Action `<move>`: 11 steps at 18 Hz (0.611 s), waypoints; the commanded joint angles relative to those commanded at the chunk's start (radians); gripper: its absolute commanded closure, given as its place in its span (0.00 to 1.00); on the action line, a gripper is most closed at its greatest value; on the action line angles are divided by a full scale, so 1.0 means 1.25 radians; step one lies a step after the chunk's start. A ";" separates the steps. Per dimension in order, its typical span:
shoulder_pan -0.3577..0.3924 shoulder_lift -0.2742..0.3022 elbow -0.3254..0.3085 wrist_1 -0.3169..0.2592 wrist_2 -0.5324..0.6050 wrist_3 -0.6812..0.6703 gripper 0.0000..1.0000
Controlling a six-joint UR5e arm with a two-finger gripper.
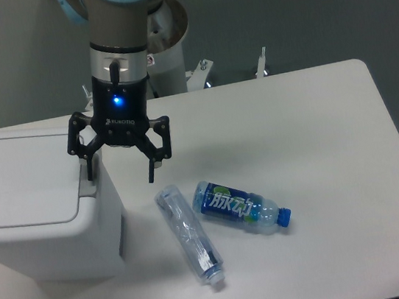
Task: Open the trash can
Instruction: 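Lower the gripper beside the trash can lid's front edge, then push the lid edge with the gripper finger to flip it open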
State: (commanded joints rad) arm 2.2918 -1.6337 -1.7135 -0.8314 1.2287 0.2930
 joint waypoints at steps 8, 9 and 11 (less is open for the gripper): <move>0.000 -0.005 0.000 0.000 0.002 0.004 0.00; -0.001 -0.005 0.000 0.000 0.002 0.004 0.00; 0.000 -0.005 0.000 0.001 0.001 0.004 0.00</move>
State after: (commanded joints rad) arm 2.2918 -1.6398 -1.7135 -0.8299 1.2303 0.2976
